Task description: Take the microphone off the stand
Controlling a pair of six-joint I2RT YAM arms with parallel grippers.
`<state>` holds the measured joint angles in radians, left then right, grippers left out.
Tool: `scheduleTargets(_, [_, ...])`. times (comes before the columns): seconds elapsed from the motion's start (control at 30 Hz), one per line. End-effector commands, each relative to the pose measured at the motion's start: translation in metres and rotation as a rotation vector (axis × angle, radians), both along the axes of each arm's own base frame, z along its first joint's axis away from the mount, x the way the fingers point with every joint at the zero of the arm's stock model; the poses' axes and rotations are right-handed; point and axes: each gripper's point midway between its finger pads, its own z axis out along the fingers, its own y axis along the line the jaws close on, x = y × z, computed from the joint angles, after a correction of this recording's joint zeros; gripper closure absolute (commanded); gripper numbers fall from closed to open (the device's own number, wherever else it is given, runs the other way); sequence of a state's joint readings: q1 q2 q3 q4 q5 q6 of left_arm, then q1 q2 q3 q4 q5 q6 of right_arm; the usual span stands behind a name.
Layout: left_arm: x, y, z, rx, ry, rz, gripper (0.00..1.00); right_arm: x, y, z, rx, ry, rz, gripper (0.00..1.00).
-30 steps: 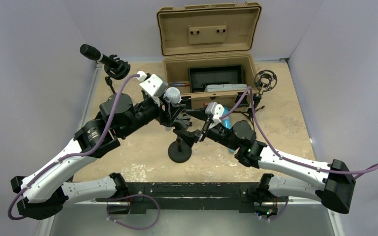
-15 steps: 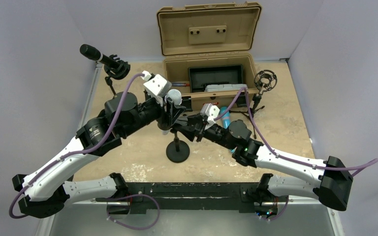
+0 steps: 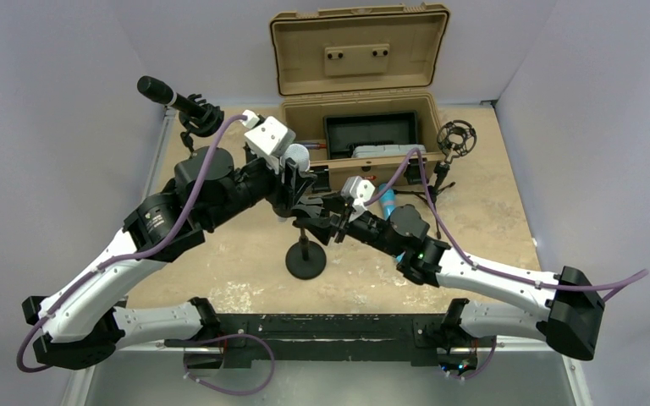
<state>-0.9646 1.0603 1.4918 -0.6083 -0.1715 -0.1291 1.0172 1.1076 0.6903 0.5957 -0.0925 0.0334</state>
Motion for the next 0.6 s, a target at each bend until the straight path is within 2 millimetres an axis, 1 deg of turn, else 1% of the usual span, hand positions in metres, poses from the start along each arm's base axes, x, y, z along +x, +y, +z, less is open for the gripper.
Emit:
scheduleTargets(0.0, [-0.006, 0.0, 0.04, -0.087, -0.082, -0.029, 1.0, 0.013, 0.002, 0.013, 0.0, -0.026, -0.046, 1.0])
scheduleTargets(0.1, [-0.009, -0.012, 0.063, -0.117, -0.106, -0.084, 1.0, 0.015, 0.007, 0.012, -0.025, -0.05, -0.039, 1.0])
scheduleTargets(0.2, [-0.012, -0.017, 0.09, -0.157, -0.155, -0.121, 1.0, 0.016, 0.007, 0.015, -0.022, -0.049, -0.045, 1.0])
scheduleTargets(0.33, [-0.017, -0.012, 0.123, -0.184, -0.211, -0.134, 1.0, 0.019, 0.009, 0.01, -0.032, -0.035, -0.055, 1.0])
scheduleTargets(0.4, [-0.021, -0.005, 0.138, -0.202, -0.239, -0.132, 1.0, 0.022, 0.01, 0.006, -0.041, -0.025, -0.067, 1.0])
scheduleTargets(0.47, [-0.022, -0.003, 0.138, -0.201, -0.233, -0.132, 1.0, 0.024, 0.009, 0.008, -0.034, -0.025, -0.075, 1.0])
scheduleTargets(0.57, [-0.023, -0.005, 0.124, -0.191, -0.182, -0.135, 1.0, 0.022, 0.006, 0.02, -0.006, -0.033, -0.078, 1.0])
